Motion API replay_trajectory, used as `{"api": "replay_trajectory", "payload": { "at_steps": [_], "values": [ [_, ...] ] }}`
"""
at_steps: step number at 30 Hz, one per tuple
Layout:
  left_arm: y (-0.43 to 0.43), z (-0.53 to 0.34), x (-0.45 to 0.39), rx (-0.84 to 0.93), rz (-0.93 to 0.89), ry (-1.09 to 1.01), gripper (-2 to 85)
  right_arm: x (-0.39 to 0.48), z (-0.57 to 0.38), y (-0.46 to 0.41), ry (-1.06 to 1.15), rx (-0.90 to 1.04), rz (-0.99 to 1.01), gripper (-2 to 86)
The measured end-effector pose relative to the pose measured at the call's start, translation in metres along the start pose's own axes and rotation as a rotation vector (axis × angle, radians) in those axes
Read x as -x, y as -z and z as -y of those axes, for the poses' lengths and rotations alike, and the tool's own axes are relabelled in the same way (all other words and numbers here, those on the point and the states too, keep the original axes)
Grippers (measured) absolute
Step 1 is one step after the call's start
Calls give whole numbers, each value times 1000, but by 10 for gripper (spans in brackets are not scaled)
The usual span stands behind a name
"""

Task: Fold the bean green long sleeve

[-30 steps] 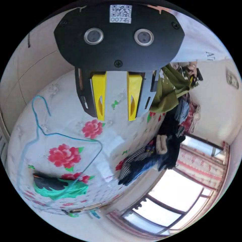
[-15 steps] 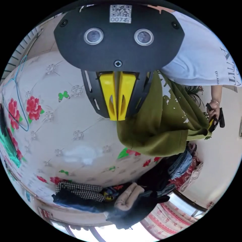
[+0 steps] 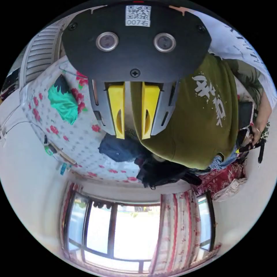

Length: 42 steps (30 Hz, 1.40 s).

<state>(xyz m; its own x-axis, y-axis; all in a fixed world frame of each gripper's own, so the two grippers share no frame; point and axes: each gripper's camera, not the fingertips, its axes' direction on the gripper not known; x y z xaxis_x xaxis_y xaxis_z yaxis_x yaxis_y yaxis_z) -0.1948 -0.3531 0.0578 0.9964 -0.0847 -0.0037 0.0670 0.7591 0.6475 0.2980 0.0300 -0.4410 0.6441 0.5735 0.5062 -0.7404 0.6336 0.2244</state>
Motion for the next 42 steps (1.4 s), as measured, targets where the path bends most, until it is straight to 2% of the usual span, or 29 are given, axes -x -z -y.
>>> {"api": "replay_trajectory", "payload": {
  "at_steps": [2, 4, 5, 7, 9, 10, 11, 12, 13, 15, 17, 21, 24, 29, 32, 34, 35, 37, 38, 40, 42],
  "values": [
    [-18, -38, 7, 11, 4, 3, 152, 2, -27, -28, -50, 53, 83, 40],
    [-48, -122, 7, 105, 43, -31, 146, 16, -73, -56, -38, 112, 177, 49],
    [-57, -148, 7, 146, 52, -34, 145, 30, -111, -78, -19, 192, 199, 55],
    [-92, -255, 10, 351, 74, -5, 143, 55, -175, -113, 33, 350, 203, 63],
    [-112, -322, 15, 504, 116, 32, 146, 82, -255, -155, 84, 591, 173, 71],
    [-112, -348, 22, 506, 127, 59, 144, 87, -268, -153, 89, 548, 147, 72],
    [-108, -355, 25, 474, 116, 62, 140, 96, -285, -135, 134, 375, 100, 71],
    [-105, -360, 33, 445, 94, 72, 129, 102, -293, -141, 133, 418, 60, 71],
    [-108, -354, 43, 471, 65, 84, 115, 103, -292, -140, 125, 389, 54, 71],
    [-112, -333, 56, 553, -18, 62, 56, 97, -282, -148, 92, 465, 74, 73],
    [-107, -316, 65, 601, -62, 12, 45, 84, -268, -150, 26, 525, 93, 75],
    [-63, -295, 97, 616, -215, -2, 36, 36, -257, -102, -72, 372, -18, 81],
    [-29, -283, 131, 613, -306, 60, 30, -5, -274, -88, -168, 368, -122, 89],
    [3, -248, 181, 624, -252, 97, 23, -31, -304, -135, -188, 603, -49, 74],
    [31, -197, 201, 568, -109, 41, 14, -38, -286, -151, -110, 681, -59, 37],
    [61, -144, 226, 468, -1, 54, 8, -49, -257, -140, -38, 632, -149, 29],
    [69, -132, 233, 438, 17, 78, 8, -65, -232, -121, -31, 541, -255, 26],
    [92, -96, 248, 333, 170, 128, 19, -101, -193, -80, -131, 363, -392, 30],
    [91, -91, 248, 348, 202, 122, 25, -124, -172, -55, -209, 267, -421, 37],
    [80, -96, 243, 405, 295, 125, 34, -151, -154, -37, -291, 255, -427, 48],
    [82, -122, 231, 371, 307, 110, 37, -156, -158, -34, -282, 286, -438, 59]
  ]
}}
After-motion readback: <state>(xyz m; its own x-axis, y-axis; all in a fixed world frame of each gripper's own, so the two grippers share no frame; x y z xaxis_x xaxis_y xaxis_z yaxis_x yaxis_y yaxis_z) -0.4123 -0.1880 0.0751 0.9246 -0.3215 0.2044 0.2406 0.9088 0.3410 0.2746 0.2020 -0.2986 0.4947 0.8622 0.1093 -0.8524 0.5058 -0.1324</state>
